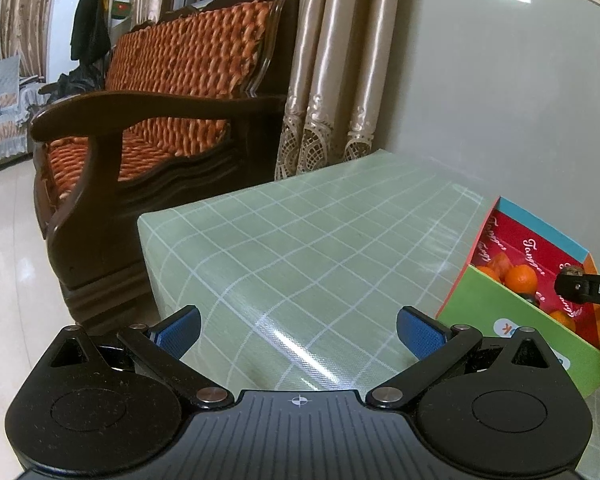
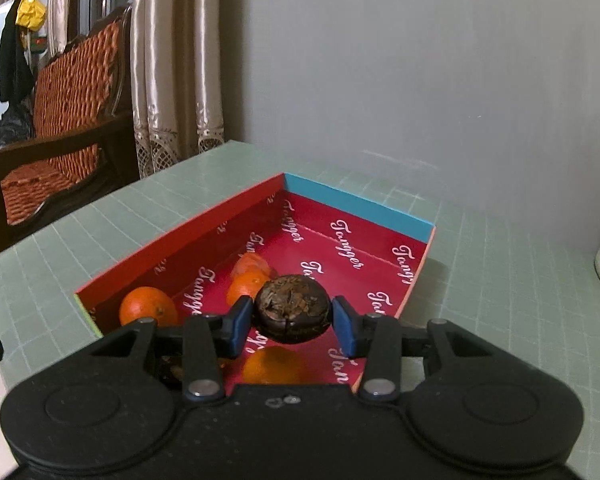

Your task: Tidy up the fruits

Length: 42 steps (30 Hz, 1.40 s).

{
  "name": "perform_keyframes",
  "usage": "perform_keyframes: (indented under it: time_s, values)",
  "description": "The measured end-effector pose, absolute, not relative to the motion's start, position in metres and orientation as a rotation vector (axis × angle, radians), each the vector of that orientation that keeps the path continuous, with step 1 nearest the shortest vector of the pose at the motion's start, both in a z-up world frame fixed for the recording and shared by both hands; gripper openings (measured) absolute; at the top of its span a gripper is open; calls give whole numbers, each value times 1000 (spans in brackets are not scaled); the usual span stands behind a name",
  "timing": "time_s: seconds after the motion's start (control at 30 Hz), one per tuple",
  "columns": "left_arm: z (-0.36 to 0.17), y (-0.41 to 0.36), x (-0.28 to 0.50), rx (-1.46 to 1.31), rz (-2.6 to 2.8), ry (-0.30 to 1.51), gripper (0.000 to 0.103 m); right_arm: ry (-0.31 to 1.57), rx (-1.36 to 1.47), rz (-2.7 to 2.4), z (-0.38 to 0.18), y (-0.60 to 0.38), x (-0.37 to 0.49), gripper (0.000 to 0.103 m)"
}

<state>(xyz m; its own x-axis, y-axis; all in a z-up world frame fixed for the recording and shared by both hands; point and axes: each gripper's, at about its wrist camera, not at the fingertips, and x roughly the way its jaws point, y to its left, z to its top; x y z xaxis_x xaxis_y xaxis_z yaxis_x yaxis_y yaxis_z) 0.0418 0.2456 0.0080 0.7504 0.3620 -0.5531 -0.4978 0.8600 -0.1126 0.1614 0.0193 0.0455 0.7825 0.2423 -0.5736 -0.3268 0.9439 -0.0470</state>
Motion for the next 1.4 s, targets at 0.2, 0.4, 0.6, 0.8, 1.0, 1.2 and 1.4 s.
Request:
perform_keyframes:
  time_s: [0.2,0.4,0.6,0.8,1.0,1.2,1.4]
  values:
    - [7,244,44,-252,470,551,103,643,-158,307,40,18,179,42]
    - [8,243,45,-251,465,552,103,677,-166,309,35,19,187,44]
    - [9,237,46,-237,460,550,103,631,-161,300,41,15,184,69]
    - [12,226,47,-199,444,536,103,520,-43,292,62,-15,159,70]
    - [20,203,46,-126,382,505,103,422,22,229,87,-59,103,91]
    - [48,170,31,-79,321,472,103,433,72,179,85,-91,53,95]
    - [90,137,5,-69,239,445,103,427,124,130,88,-111,14,100]
